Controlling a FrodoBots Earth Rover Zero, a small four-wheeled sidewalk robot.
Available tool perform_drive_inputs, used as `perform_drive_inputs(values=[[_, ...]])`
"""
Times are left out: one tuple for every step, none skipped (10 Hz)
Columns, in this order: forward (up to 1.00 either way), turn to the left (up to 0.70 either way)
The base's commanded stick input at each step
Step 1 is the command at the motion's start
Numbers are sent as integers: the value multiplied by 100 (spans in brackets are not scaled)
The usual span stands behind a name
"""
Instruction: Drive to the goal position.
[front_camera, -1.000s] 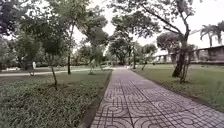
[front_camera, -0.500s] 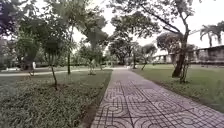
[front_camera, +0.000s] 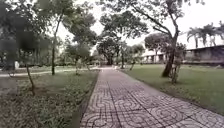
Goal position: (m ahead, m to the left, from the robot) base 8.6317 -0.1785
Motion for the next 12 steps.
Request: perform_drive_inputs(values=[[100,0],[100,0],[100,0],[100,0],[100,0],[100,0],[100,0],[100,0],[100,0],[100,0],[100,0],[100,0]])
